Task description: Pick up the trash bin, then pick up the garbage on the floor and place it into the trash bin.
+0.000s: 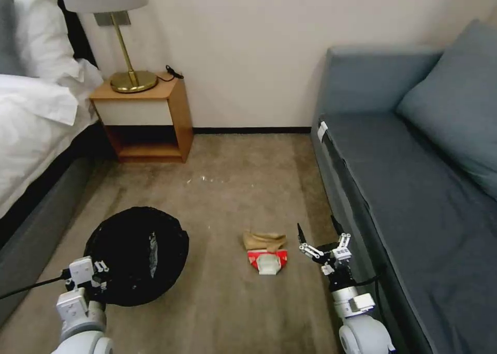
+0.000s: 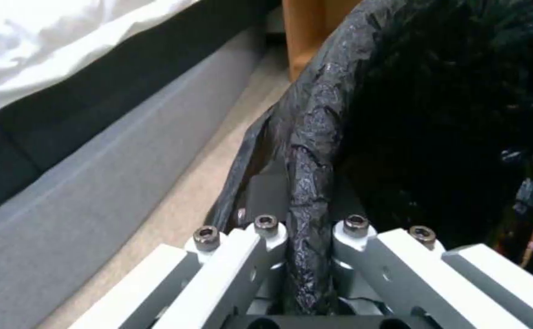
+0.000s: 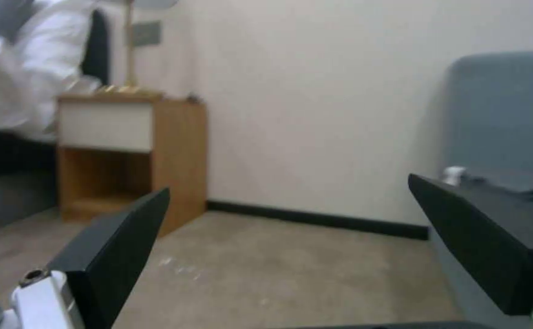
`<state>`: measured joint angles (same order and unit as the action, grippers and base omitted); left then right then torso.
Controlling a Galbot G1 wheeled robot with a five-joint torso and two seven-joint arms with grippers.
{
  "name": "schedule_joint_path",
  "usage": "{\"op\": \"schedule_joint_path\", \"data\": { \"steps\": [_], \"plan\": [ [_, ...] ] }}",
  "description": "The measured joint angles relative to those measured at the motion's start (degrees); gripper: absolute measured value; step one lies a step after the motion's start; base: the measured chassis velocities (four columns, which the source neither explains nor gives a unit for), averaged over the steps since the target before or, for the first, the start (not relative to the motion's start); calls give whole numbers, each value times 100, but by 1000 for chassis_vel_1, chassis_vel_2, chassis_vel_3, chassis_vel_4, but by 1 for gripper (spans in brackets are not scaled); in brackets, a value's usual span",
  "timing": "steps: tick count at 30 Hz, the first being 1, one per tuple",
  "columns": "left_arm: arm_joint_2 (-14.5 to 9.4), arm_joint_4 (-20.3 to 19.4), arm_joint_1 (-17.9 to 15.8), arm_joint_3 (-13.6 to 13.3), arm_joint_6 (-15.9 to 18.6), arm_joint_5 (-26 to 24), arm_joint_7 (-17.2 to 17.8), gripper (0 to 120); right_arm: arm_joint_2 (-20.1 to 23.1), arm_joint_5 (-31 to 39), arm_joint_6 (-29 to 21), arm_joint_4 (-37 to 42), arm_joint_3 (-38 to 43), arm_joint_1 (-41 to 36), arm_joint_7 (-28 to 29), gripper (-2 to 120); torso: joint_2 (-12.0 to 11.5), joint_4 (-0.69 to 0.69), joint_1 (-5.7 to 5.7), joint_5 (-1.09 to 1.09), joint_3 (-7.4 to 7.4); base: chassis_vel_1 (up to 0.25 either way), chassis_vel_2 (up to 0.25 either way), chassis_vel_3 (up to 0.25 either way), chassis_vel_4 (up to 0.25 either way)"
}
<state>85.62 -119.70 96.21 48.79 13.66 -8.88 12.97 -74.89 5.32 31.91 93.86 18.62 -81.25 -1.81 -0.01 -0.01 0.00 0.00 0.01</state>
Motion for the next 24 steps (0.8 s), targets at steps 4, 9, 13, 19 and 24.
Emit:
{"op": "schedule_joint_path", "data": {
  "steps": [4, 9, 13, 19, 24],
  "plan": [
    [23, -30, 34, 1, -5, 28, 10, 4, 330, -103, -516, -115, -477, 290, 102, 100, 0, 1, -1, 0, -2, -8, 5, 17, 7],
    [28, -48, 65, 21, -12, 36, 18, 4, 707, -295, -1415, -297, -847, 664, -73, 100, 0, 2, -1, 1, -2, 16, -24, -20, 18],
    [28, -60, 88, 38, -40, 39, 52, 4, 1329, 322, -2898, -689, -1584, 1572, -1033, 100, 0, 1, -1, 0, -1, 0, 0, 0, 0],
    [60, -48, 87, 37, -41, 73, 56, 4, 1250, 14, -3576, -1590, -1986, 2337, -1869, 100, 0, 1, -1, 0, -1, 0, 0, 0, 0],
    [47, -32, 72, 37, -30, 85, 56, 4, 1085, 130, -3679, -2232, -2510, 2657, -1640, 100, 0, 2, -1, 1, -1, 0, 0, 0, 0]
  ]
}}
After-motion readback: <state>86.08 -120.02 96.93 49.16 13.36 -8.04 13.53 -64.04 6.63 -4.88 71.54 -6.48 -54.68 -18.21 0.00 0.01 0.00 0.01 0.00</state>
